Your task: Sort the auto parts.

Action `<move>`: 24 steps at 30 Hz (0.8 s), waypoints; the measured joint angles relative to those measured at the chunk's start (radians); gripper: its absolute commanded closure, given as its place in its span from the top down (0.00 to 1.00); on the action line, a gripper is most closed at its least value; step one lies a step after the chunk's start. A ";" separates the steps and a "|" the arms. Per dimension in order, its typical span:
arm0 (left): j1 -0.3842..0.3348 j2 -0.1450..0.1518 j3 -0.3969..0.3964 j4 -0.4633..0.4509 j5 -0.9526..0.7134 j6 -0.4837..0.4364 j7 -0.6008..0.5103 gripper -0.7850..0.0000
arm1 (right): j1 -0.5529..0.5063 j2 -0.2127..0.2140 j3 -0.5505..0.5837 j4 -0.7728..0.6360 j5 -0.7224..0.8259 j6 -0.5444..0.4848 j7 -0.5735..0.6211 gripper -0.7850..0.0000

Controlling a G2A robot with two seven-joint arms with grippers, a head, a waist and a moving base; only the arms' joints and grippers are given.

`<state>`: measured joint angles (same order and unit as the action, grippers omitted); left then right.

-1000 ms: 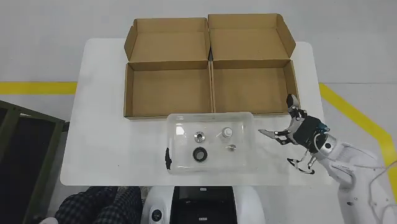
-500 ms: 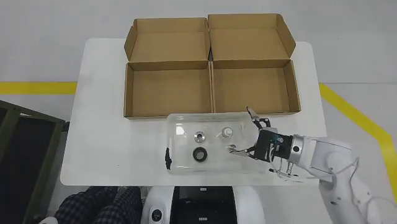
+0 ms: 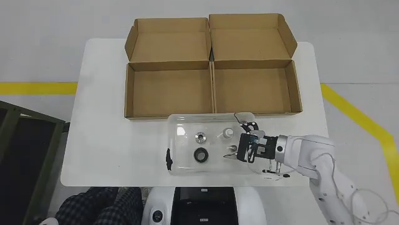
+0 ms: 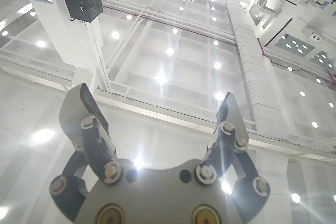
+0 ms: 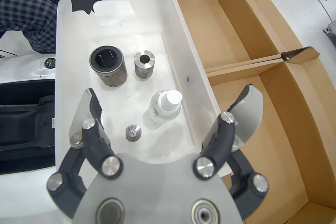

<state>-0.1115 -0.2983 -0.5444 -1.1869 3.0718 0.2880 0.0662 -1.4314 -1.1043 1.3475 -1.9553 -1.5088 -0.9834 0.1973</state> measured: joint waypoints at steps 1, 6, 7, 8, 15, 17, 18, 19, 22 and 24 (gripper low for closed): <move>0.000 0.000 0.000 0.000 0.000 0.000 0.000 1.00 | 0.003 0.000 -0.004 0.003 -0.001 0.002 0.004 1.00; 0.000 0.000 0.000 0.000 0.000 0.000 0.000 1.00 | 0.015 0.004 -0.024 0.017 -0.006 0.000 0.032 0.87; 0.000 0.000 0.000 0.000 0.000 0.000 0.000 1.00 | 0.016 0.004 -0.026 0.018 -0.007 0.000 0.037 0.75; 0.000 0.000 0.000 0.000 0.000 0.000 0.000 1.00 | 0.017 0.005 -0.028 0.019 -0.008 0.000 0.042 0.72; 0.000 0.000 0.000 0.000 0.000 0.000 0.000 1.00 | 0.026 0.009 -0.041 0.032 0.000 0.024 0.067 0.60; 0.000 0.000 0.000 0.000 0.000 0.000 0.000 1.00 | 0.029 0.010 -0.045 0.035 0.002 0.029 0.077 0.56; 0.000 0.000 0.000 0.000 0.000 0.000 0.000 1.00 | 0.031 0.010 -0.048 0.038 0.003 0.031 0.085 0.56; 0.000 0.000 0.000 0.000 0.000 0.000 0.000 1.00 | 0.033 0.011 -0.050 0.039 0.003 0.033 0.091 0.53; 0.000 0.000 0.000 0.000 0.000 0.000 0.000 1.00 | 0.038 0.012 -0.057 0.042 0.004 0.042 0.109 0.49; 0.000 0.000 0.000 0.000 0.000 0.000 0.000 1.00 | 0.042 0.013 -0.063 0.043 0.005 0.045 0.118 0.49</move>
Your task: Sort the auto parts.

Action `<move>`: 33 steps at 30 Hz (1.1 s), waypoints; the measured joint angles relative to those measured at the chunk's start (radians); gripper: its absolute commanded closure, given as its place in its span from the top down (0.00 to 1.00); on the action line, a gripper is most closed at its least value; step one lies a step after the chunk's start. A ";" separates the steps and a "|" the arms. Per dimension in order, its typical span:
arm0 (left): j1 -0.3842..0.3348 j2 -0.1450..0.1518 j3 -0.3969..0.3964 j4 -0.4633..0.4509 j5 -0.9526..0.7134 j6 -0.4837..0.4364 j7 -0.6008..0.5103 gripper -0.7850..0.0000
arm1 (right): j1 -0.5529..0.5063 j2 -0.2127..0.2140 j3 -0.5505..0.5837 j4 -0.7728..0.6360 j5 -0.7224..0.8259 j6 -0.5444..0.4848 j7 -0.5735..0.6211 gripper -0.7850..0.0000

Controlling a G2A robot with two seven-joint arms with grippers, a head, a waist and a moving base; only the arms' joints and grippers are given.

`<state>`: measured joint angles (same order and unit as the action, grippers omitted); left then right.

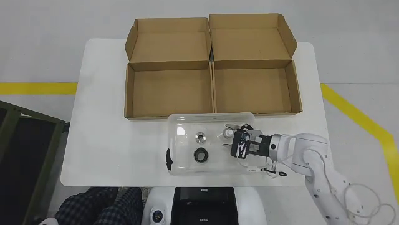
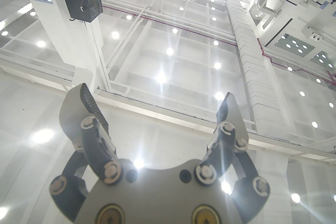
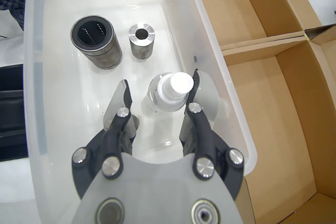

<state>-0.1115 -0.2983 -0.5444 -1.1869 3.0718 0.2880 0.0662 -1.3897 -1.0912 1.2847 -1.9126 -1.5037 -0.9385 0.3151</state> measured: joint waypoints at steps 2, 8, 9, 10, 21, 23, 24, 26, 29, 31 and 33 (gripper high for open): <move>0.000 0.000 0.000 0.000 0.000 0.000 0.000 1.00 | 0.004 0.001 -0.005 0.002 0.000 0.005 0.009 0.46; 0.000 0.000 0.000 0.000 0.000 0.000 0.000 1.00 | 0.021 0.002 -0.021 0.016 0.003 0.027 0.032 0.34; 0.000 0.000 0.000 0.000 0.000 0.000 0.000 1.00 | 0.025 0.002 -0.024 0.019 0.002 0.033 0.036 0.26; 0.000 0.000 0.000 0.000 0.000 0.000 0.000 1.00 | 0.028 0.002 -0.027 0.021 0.003 0.037 0.038 0.21; 0.000 0.000 0.000 0.000 0.000 0.000 0.000 1.00 | 0.028 0.013 -0.018 -0.020 0.009 0.005 0.038 0.00; 0.000 0.000 0.000 0.000 0.000 0.000 0.000 1.00 | 0.026 0.016 -0.014 -0.026 0.014 -0.010 0.029 0.00; 0.000 0.000 0.000 0.000 0.000 0.000 0.000 1.00 | 0.025 0.018 -0.012 -0.032 0.020 -0.021 0.019 0.00; 0.000 0.000 0.000 0.000 0.000 0.000 0.000 1.00 | 0.023 0.020 -0.007 -0.039 0.035 -0.035 0.001 0.00; 0.000 0.000 0.000 0.000 0.000 0.000 0.000 1.00 | 0.022 0.023 0.001 -0.042 0.066 -0.054 -0.037 0.00; 0.000 0.000 0.000 0.000 0.000 0.000 0.000 1.00 | 0.024 0.024 0.004 -0.038 0.093 -0.063 -0.069 0.00; 0.000 0.000 0.000 0.000 0.000 0.000 0.000 1.00 | 0.030 0.025 0.006 -0.029 0.118 -0.071 -0.101 0.00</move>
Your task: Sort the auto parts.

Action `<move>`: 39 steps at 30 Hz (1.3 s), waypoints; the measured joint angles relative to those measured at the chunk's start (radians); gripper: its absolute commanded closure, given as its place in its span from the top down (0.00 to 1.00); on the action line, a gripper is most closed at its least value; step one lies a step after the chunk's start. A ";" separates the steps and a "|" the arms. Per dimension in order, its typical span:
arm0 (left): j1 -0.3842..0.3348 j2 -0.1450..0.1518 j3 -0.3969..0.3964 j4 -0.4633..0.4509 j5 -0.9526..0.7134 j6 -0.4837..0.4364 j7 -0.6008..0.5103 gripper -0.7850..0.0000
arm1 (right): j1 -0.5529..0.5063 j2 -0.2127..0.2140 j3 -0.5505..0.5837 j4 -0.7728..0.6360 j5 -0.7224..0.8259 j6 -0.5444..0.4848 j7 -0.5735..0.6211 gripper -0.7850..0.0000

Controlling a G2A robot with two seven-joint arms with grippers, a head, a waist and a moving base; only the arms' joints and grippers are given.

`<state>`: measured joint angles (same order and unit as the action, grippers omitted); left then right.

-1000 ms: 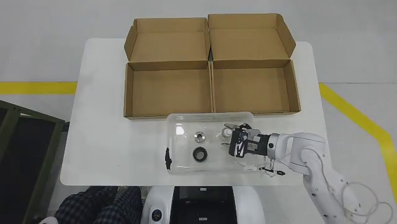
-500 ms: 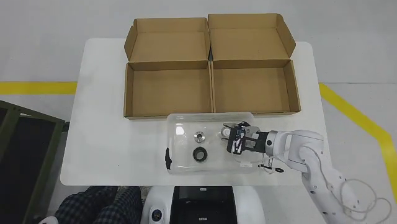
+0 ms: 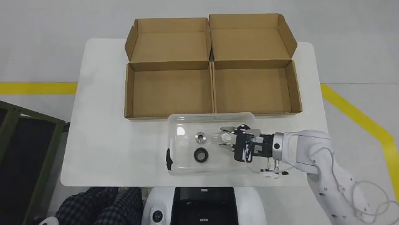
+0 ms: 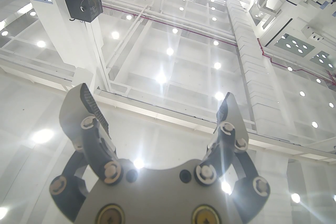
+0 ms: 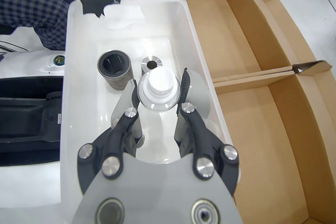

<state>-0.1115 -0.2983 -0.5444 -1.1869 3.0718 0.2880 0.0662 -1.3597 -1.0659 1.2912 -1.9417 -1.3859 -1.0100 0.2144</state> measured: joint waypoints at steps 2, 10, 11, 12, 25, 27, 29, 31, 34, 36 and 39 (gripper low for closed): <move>0.000 0.000 0.000 0.000 0.000 0.000 0.000 1.00 | 0.005 0.001 0.000 0.007 0.020 -0.003 -0.023 0.00; 0.000 0.000 0.000 0.000 0.000 0.000 0.000 1.00 | 0.030 0.006 -0.001 0.030 0.118 -0.002 -0.127 0.00; 0.000 0.000 0.000 0.000 0.000 0.000 0.000 1.00 | 0.033 0.006 0.001 0.031 0.130 -0.002 -0.139 0.00; 0.000 0.000 0.000 0.000 0.000 0.000 0.000 1.00 | 0.037 0.006 0.004 0.033 0.148 -0.002 -0.157 0.00; 0.000 0.000 0.000 0.000 0.000 0.000 0.000 1.00 | 0.044 0.020 0.116 -0.009 0.299 0.015 -0.264 0.00; 0.000 0.000 0.000 0.000 0.000 0.000 0.000 1.00 | 0.045 0.022 0.138 -0.020 0.313 0.020 -0.270 0.00; 0.000 0.000 0.000 0.000 0.000 0.000 0.000 1.00 | 0.045 0.024 0.155 -0.029 0.323 0.021 -0.274 0.00; 0.000 0.000 0.000 0.000 0.000 0.000 0.000 1.00 | 0.046 0.026 0.172 -0.036 0.339 0.023 -0.280 0.00; 0.000 0.000 0.000 0.000 0.000 0.000 0.000 1.00 | 0.048 0.028 0.200 -0.045 0.364 0.028 -0.290 0.00; 0.000 0.000 0.000 0.000 0.000 0.000 0.000 1.00 | 0.046 0.029 0.219 -0.052 0.380 0.034 -0.297 0.00; 0.000 0.000 0.000 0.000 0.000 0.000 0.000 1.00 | 0.041 0.032 0.247 -0.062 0.397 0.045 -0.304 0.00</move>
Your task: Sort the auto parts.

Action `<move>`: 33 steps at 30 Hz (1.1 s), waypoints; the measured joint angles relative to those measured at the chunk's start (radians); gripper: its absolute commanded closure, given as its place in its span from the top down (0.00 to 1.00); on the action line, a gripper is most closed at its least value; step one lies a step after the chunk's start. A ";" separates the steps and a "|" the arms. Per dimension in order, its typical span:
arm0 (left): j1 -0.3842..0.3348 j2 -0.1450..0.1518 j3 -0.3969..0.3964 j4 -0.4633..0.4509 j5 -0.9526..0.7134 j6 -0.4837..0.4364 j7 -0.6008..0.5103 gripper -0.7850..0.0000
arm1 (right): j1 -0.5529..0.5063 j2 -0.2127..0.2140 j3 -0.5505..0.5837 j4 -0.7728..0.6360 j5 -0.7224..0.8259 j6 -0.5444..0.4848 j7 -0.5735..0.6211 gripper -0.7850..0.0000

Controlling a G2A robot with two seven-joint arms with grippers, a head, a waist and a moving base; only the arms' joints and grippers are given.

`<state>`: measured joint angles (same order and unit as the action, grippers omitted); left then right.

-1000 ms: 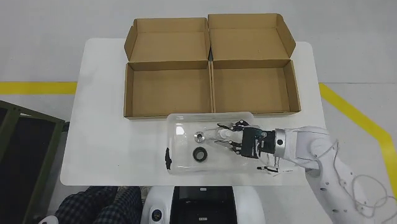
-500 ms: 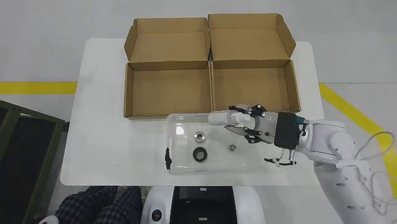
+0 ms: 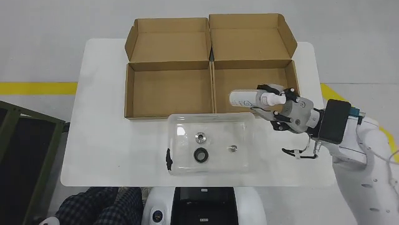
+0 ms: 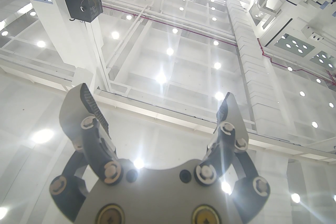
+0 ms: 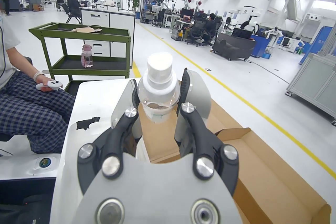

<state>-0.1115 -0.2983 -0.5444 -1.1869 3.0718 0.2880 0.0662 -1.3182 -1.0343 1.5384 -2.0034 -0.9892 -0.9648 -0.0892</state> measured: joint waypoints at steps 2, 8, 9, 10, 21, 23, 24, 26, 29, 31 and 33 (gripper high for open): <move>0.000 0.000 0.000 0.000 0.000 0.000 0.000 1.00 | -0.003 0.001 0.011 -0.004 0.005 0.001 0.001 0.00; 0.000 0.000 0.000 0.000 0.000 0.000 0.000 1.00 | -0.007 0.004 0.026 -0.012 0.014 0.005 0.005 0.00; 0.000 0.000 0.000 0.000 0.000 0.000 0.000 1.00 | -0.008 0.004 0.027 -0.014 0.015 0.006 0.004 0.00; 0.000 0.000 0.000 0.000 0.000 0.000 0.000 1.00 | -0.008 0.004 0.029 -0.016 0.015 0.007 0.003 0.00; 0.000 0.000 0.000 0.000 0.000 0.000 0.000 1.00 | -0.010 0.006 0.018 -0.032 -0.019 0.023 0.025 0.00; 0.000 0.000 0.000 0.000 0.000 0.000 0.000 1.00 | -0.008 0.005 0.005 -0.036 -0.037 0.033 0.039 0.00; 0.000 0.000 0.000 0.000 0.000 0.000 0.000 1.00 | -0.007 0.005 -0.003 -0.042 -0.055 0.044 0.051 0.00; 0.000 0.000 0.000 0.000 0.000 0.000 0.000 1.00 | -0.008 0.004 -0.018 -0.053 -0.086 0.065 0.072 0.00; 0.000 0.000 0.000 0.000 0.000 0.000 0.000 1.00 | -0.011 0.003 -0.043 -0.068 -0.140 0.107 0.104 0.00; 0.000 0.000 0.000 0.000 0.000 0.000 0.000 1.00 | -0.011 0.002 -0.064 -0.066 -0.166 0.130 0.116 0.00; 0.000 0.000 0.000 0.000 0.000 0.000 0.000 1.00 | -0.006 0.000 -0.089 -0.053 -0.185 0.144 0.122 0.00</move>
<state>-0.1115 -0.2983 -0.5444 -1.1869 3.0718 0.2880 0.0662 -1.3240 -1.0345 1.4496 -2.0568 -1.1737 -0.8207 0.0325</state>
